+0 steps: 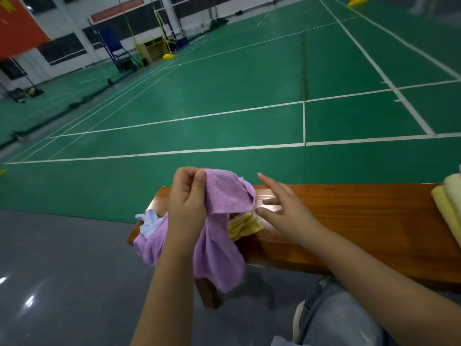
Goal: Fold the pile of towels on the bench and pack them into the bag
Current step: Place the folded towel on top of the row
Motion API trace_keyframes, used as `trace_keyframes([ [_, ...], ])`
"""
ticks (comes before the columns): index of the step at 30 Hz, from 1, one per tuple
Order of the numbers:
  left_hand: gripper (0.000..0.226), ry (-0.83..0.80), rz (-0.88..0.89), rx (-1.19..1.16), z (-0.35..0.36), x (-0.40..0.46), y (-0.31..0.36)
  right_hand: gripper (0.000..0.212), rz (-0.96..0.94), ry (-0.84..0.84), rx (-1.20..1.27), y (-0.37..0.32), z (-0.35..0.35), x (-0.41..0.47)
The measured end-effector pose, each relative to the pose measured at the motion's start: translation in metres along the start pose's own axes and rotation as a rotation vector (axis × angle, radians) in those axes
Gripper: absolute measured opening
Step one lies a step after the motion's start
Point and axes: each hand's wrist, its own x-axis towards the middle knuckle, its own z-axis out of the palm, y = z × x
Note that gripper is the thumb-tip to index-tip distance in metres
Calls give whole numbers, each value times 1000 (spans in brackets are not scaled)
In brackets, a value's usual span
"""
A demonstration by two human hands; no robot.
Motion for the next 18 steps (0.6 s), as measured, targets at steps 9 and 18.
trace_keyframes([
  [9, 22, -29, 111, -43, 39, 12, 51, 16, -6, 120, -8, 0, -68, 3],
  [18, 29, -43, -210, -382, 80, 19, 80, 24, 31, 193, 80, -26, -185, -53],
])
